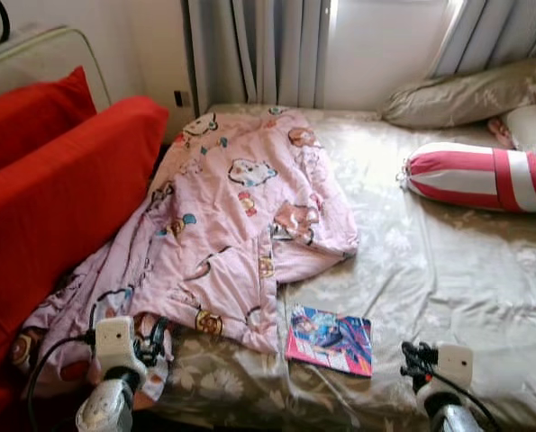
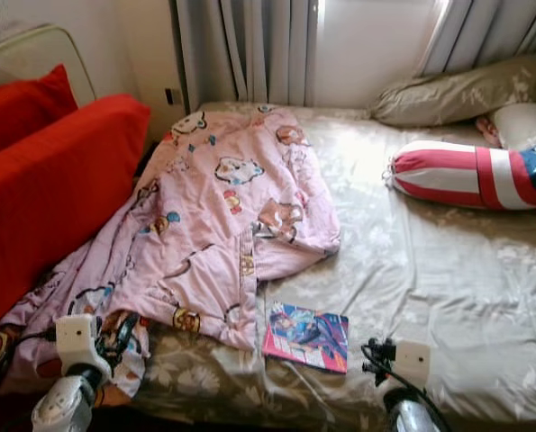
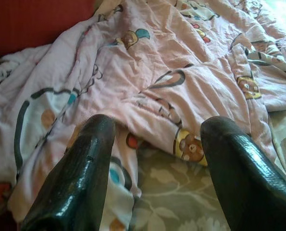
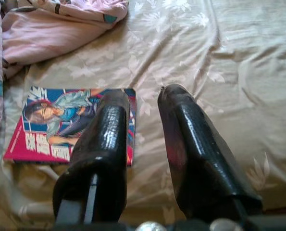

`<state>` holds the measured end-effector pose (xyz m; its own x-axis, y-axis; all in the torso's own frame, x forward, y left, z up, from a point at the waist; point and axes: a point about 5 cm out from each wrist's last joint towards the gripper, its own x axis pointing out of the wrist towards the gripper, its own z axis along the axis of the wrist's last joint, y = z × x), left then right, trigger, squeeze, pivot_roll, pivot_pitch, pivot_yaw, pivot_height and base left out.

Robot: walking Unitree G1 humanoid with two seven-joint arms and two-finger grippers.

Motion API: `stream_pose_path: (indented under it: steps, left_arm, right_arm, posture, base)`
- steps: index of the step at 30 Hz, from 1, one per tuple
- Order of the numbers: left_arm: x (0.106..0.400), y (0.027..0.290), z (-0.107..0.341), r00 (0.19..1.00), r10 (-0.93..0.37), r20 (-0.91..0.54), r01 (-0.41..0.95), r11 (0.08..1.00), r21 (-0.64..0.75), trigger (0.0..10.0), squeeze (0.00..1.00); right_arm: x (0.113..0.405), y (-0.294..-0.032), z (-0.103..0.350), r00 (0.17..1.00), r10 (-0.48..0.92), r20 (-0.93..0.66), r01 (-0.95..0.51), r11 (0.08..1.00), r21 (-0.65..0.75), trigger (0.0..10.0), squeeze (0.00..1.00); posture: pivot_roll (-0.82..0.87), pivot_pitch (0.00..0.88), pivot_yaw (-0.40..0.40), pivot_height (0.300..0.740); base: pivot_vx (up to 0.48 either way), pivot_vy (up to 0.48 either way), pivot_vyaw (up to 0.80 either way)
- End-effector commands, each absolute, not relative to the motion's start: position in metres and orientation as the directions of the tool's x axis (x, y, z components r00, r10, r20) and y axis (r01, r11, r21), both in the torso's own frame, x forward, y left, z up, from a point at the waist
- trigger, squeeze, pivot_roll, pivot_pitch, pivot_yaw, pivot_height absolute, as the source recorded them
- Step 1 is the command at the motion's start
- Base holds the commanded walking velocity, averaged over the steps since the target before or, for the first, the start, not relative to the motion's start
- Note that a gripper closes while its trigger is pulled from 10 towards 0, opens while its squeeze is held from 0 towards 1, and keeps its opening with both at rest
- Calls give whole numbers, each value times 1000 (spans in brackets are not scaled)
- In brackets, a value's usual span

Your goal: Clean up the room

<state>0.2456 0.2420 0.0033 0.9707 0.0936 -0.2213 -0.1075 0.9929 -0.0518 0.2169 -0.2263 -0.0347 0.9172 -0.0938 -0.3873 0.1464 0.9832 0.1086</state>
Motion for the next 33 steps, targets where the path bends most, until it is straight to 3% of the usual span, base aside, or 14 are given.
stream_pose_path:
  steps: [1, 33]
  left_arm:
    - [246, 243, 5, 970, 92, -224, -105, 993, -46, 10000, 0]
    - [245, 249, 6, 966, 73, -248, -87, 995, -45, 10000, 0]
  right_arm:
    - [218, -227, -33, 919, -96, -381, 149, 983, 111, 10000, 0]
    - [219, -210, -40, 904, -42, -425, 113, 983, 143, 10000, 0]
  posture:
    - [74, 0, -27, 661]
    - [86, 0, -6, 646]
  base:
    - [0, 0, 0]
    - [0, 0, 0]
